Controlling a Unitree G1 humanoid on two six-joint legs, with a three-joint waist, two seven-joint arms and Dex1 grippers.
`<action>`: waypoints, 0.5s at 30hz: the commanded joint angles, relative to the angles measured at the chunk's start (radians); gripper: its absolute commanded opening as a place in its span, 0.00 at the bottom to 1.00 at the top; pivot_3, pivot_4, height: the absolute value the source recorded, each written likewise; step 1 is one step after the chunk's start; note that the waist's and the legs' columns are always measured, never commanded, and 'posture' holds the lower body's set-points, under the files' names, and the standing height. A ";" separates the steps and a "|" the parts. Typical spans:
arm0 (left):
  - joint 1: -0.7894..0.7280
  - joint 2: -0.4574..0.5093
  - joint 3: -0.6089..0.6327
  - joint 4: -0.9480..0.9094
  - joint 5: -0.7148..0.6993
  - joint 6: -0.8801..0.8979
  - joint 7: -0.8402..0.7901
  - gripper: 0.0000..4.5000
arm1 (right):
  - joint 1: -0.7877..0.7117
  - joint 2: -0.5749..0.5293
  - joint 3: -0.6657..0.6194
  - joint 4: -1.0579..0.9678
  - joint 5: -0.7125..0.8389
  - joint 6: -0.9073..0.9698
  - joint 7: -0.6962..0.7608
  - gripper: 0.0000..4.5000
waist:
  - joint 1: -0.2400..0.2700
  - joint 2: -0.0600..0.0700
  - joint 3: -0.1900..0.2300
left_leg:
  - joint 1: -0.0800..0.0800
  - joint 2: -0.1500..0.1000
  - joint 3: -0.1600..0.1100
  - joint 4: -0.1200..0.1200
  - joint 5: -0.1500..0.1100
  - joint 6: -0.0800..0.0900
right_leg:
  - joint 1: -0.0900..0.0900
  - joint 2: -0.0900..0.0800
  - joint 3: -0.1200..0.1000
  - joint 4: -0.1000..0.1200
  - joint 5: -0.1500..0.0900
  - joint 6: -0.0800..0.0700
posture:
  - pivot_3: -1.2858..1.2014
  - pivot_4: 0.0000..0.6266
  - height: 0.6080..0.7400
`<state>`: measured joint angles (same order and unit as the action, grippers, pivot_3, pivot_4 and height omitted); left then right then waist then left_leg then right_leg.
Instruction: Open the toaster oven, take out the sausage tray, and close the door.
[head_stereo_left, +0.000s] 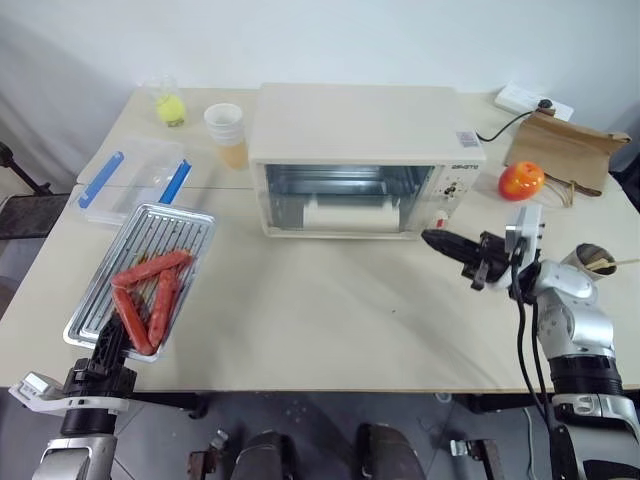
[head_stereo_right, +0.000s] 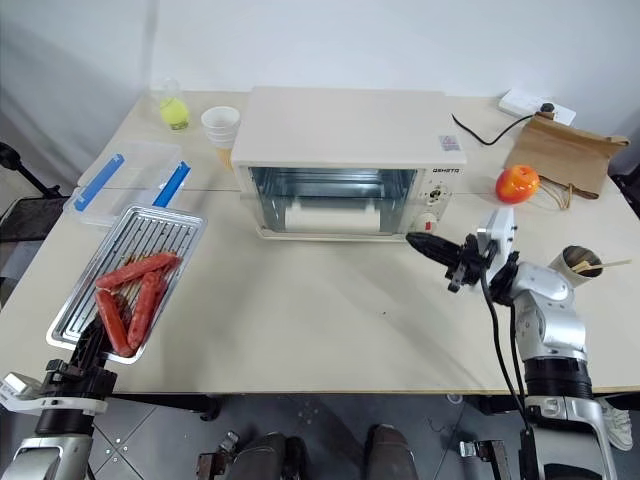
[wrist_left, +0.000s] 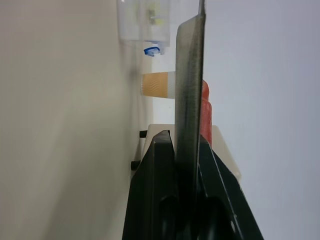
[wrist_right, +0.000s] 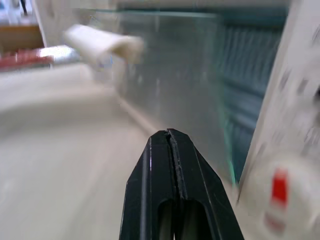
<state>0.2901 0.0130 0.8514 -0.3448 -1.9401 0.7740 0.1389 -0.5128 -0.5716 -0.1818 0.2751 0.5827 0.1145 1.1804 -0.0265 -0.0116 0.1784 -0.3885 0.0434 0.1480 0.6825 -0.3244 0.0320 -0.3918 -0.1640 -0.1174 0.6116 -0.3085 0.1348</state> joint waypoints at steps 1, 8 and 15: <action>0.019 0.002 -0.004 -0.053 -0.032 0.004 -0.001 0.00 | -0.057 0.022 -0.039 -0.046 0.075 0.112 -0.067 0.00 | 0.000 0.000 0.000 | 0.000 0.000 0.000 0.000 0.000 0.000 | 0.000 0.000 0.000 0.000 0.000 0.000 | 0.52 0.24 1.00; 0.064 0.071 -0.042 -0.050 -0.032 0.072 -0.041 0.00 | 0.046 -0.036 -0.024 -0.193 0.047 0.135 -0.003 0.27 | 0.013 0.000 0.000 | -0.002 -0.001 -0.001 0.000 -0.003 0.002 | 0.000 -0.001 0.000 -0.002 0.000 0.000 | 0.52 0.24 1.00; 0.060 0.278 -0.088 0.084 -0.032 0.244 -0.126 0.00 | 0.272 -0.115 -0.082 -0.386 0.059 0.092 0.076 0.81 | 0.027 0.000 0.000 | -0.002 -0.001 0.000 0.000 -0.004 0.002 | -0.001 0.000 -0.001 -0.004 0.000 0.000 | 0.52 0.24 1.00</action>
<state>0.3556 0.2700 0.7746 -0.2769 -1.9415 0.9774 0.0492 -0.2690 -0.6684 -0.2191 -0.0471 0.6228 0.2378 1.2334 0.0000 -0.0116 0.1783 -0.3904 0.0429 0.1482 0.6824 -0.3285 0.0340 -0.3922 -0.1634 -0.1184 0.6077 -0.3086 0.1346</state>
